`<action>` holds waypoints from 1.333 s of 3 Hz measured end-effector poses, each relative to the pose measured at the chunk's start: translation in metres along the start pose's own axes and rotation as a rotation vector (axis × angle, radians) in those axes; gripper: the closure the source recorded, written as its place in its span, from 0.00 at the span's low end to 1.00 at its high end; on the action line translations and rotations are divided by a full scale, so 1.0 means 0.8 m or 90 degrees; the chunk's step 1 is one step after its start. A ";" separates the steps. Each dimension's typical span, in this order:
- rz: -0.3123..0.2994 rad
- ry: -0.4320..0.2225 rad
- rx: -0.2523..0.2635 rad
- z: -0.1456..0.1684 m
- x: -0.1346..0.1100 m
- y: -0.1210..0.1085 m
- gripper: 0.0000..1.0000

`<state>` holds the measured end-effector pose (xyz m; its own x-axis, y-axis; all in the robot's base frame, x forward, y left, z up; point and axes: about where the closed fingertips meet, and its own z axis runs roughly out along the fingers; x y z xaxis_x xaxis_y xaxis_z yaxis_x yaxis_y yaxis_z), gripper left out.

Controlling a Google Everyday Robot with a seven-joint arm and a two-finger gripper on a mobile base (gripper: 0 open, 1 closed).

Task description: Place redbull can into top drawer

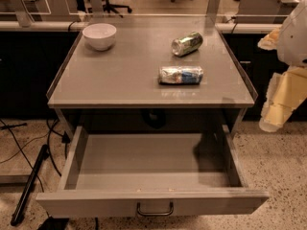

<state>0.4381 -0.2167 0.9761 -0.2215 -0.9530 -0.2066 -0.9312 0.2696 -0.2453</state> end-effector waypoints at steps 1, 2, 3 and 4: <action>0.000 0.000 0.000 0.000 0.000 0.000 0.00; -0.009 -0.025 0.009 0.009 -0.015 -0.022 0.00; -0.003 -0.064 0.017 0.025 -0.029 -0.057 0.00; 0.003 -0.103 0.016 0.047 -0.050 -0.093 0.00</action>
Offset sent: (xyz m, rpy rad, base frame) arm 0.0525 0.0179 -0.0036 0.0705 -0.0473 0.0496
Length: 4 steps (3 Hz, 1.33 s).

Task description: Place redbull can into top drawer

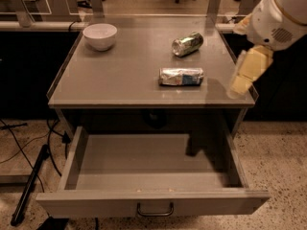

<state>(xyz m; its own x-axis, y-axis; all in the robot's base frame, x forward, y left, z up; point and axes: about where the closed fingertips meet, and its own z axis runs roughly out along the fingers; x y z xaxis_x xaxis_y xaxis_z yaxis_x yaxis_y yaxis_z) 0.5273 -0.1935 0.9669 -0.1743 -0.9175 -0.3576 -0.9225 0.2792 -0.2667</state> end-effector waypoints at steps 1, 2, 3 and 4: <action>0.008 -0.030 -0.009 0.027 -0.014 -0.027 0.00; 0.016 -0.064 -0.025 0.061 -0.031 -0.049 0.00; 0.016 -0.095 -0.038 0.089 -0.049 -0.060 0.00; 0.011 -0.123 -0.042 0.118 -0.067 -0.069 0.00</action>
Offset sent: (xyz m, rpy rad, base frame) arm 0.0903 0.0403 -0.0403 0.1779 0.0282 0.0246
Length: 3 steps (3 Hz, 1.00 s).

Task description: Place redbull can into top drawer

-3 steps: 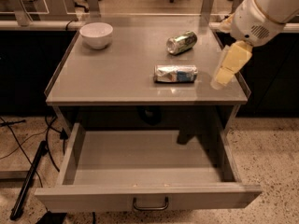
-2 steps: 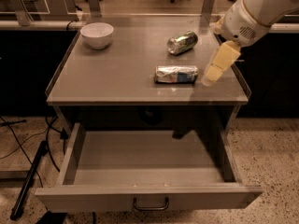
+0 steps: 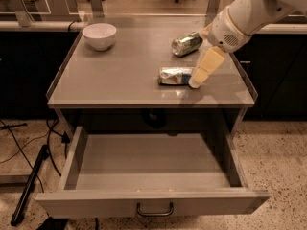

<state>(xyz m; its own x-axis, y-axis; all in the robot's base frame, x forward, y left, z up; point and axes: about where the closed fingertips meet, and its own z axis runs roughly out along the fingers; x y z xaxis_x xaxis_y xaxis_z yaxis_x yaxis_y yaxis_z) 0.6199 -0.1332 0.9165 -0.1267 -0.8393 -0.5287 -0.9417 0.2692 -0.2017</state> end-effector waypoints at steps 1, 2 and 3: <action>-0.003 -0.018 -0.002 0.035 -0.012 -0.017 0.00; -0.001 -0.022 -0.007 0.056 -0.015 -0.025 0.00; 0.015 -0.013 -0.017 0.076 0.000 -0.030 0.00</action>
Offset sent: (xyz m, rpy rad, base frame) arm 0.0477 0.0315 -0.0342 0.0425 -0.0022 0.0137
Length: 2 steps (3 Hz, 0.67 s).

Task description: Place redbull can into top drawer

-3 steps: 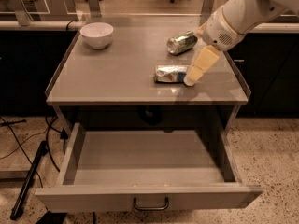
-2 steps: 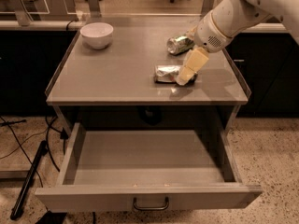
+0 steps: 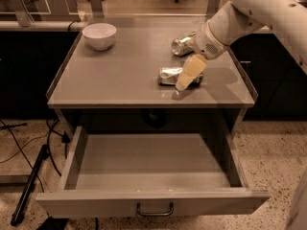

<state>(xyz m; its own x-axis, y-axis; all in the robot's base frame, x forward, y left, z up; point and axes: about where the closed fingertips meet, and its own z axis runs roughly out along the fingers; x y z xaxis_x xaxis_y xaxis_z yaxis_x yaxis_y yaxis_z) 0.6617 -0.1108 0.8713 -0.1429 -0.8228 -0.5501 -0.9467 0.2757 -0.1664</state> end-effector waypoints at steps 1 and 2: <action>0.025 0.014 -0.013 0.022 0.025 -0.004 0.00; 0.043 0.022 -0.024 0.040 0.040 -0.005 0.00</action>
Offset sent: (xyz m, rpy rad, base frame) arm 0.0124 -0.0204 -0.0603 -0.0108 0.1061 -0.0653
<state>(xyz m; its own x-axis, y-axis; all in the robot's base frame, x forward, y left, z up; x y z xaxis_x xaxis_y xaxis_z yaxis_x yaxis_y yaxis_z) 0.6704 -0.1225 0.8279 -0.2155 -0.8201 -0.5301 -0.9450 0.3120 -0.0984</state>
